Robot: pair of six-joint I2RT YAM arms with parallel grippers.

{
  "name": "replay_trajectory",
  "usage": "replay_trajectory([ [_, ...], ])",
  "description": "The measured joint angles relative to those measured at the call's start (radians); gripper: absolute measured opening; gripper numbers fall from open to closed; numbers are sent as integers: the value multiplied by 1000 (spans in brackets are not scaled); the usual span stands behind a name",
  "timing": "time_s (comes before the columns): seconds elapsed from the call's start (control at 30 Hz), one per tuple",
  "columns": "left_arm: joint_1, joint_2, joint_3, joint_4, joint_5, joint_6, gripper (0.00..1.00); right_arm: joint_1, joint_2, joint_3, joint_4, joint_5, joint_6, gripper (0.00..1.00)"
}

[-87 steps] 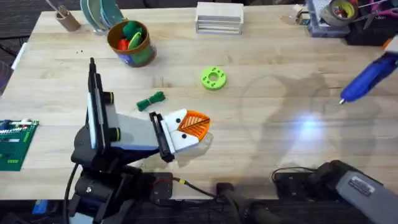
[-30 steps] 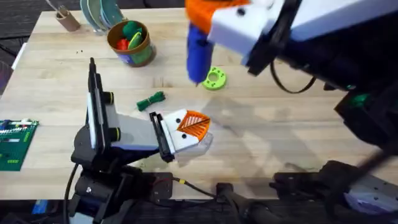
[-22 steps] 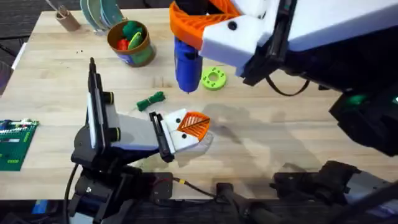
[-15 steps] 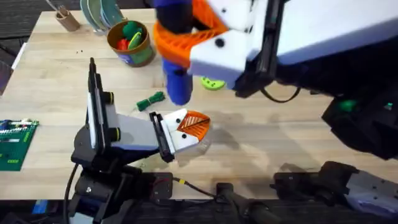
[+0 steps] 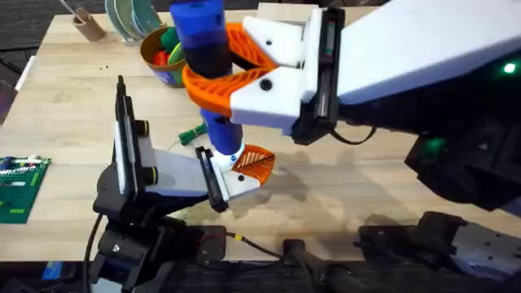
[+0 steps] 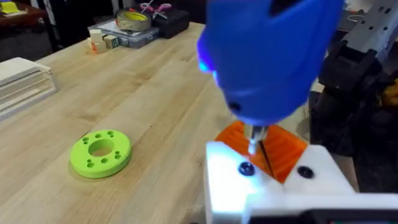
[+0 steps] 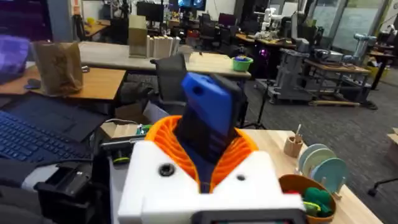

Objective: Pick up the gripper from the table and insert it into the empty holder that is missing its gripper. Then pick up a screw, insert it into the mounting hole, and use the screwdriver to tighten it. Finally, clean up the table by picking up the vegetable and placing it into the bucket.

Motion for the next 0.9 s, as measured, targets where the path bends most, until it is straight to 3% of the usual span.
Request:
replay_trajectory([
  [0.2,0,0,0,0,0,0,12,0,0,-42,67,1,0,68],
  [0.9,0,0,0,0,0,0,12,0,2,-51,64,3,0,61],
])
